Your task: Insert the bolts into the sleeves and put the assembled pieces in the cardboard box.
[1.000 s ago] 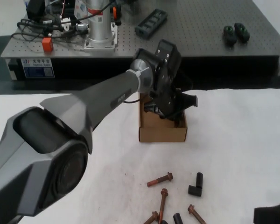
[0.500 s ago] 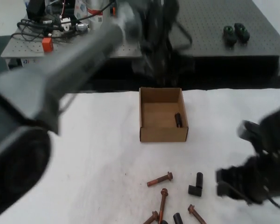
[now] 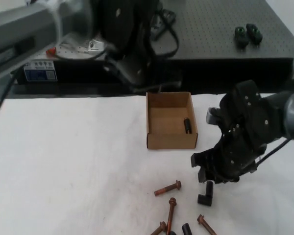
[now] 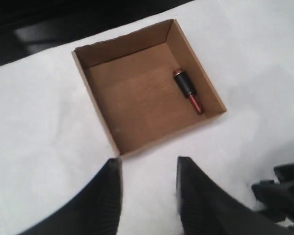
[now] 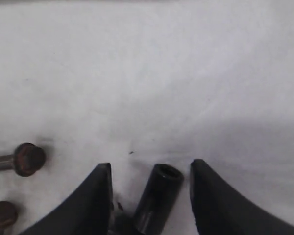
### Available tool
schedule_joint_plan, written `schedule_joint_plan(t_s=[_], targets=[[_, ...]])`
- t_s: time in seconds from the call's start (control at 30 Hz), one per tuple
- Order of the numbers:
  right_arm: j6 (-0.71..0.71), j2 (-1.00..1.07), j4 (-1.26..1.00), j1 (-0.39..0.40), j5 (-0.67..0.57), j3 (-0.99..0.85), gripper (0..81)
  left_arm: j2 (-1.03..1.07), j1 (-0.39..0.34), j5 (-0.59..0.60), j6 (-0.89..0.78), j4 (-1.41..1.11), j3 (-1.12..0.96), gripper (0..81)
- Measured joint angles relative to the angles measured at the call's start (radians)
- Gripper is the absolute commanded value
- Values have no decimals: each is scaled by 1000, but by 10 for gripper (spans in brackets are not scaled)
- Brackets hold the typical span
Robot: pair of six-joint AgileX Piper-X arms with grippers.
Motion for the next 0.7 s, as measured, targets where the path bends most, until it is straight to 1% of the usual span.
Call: schedule_joint_plan(t_s=[0.1, 0.2, 0.3, 0.4, 0.47, 0.5, 0.53, 0.63, 0.7], targets=[[-1, 17, 31, 0, 24, 1, 358, -62, 0, 0, 27, -28, 92, 273], [-5, 19, 64, 0, 34, 1, 307, -107, 0, 0, 34, -44, 155, 273], [-10, 19, 74, 5, 34, 1, 223, -129, 0, 0, 38, -44, 196, 273], [-20, 19, 76, 12, 37, 1, 118, -132, 0, 4, 51, -44, 219, 273], [-27, 19, 76, 14, 37, 1, 29, -132, 0, 26, 69, -37, 230, 273], [-37, 19, 76, 16, 37, 1, 16, -132, 0, 35, 88, -26, 232, 273], [-61, 19, 76, 17, 39, 1, 21, -132, 0, 75, 127, 2, 239, 273], [-84, 19, 76, 17, 39, 1, 21, -134, 0, 132, 194, 93, 250, 273], [-91, 11, 76, 14, 39, 1, 21, -131, 0, 181, 242, 108, 252, 273]])
